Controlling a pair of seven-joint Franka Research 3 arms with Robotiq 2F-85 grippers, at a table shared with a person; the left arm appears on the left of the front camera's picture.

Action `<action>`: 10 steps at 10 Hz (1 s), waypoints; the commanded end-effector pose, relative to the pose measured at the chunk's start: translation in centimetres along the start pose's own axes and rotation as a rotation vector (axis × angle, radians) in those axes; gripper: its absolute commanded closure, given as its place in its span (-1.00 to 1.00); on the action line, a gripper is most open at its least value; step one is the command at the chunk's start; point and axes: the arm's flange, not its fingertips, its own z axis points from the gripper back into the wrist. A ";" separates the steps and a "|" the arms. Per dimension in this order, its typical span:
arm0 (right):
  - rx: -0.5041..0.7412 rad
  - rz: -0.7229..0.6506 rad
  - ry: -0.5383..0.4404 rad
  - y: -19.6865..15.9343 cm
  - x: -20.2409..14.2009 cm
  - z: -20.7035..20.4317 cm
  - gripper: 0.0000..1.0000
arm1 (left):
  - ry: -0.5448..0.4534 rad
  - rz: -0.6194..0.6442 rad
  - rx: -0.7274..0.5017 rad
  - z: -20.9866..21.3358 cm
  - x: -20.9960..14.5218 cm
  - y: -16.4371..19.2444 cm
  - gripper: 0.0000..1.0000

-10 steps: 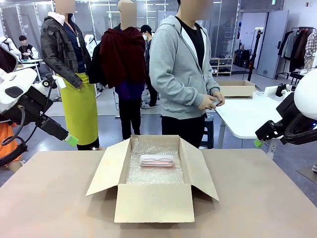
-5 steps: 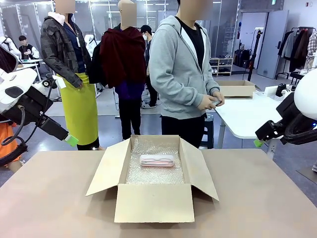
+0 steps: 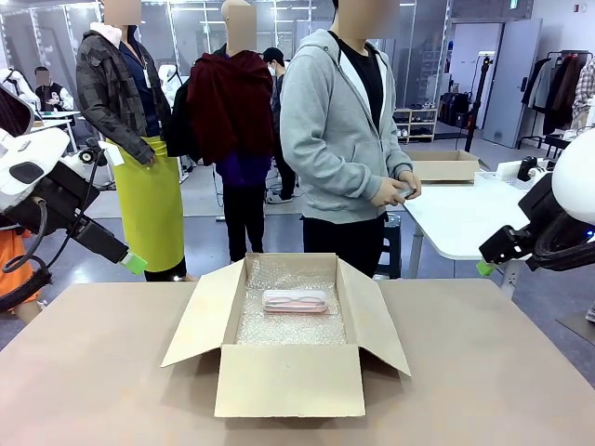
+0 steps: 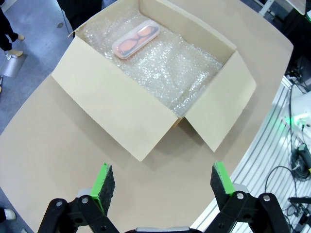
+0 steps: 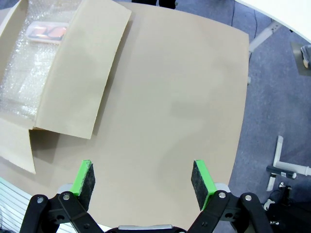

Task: Pack the glasses set securely to prepare it for shipping.
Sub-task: Put the Glasses case from the right side of the table into the Package Box.

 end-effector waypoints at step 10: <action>-0.007 -0.003 0.002 0.1 0.0 -0.1 -1.00 | -0.009 -0.007 -0.015 0.2 0.0 0.1 -1.00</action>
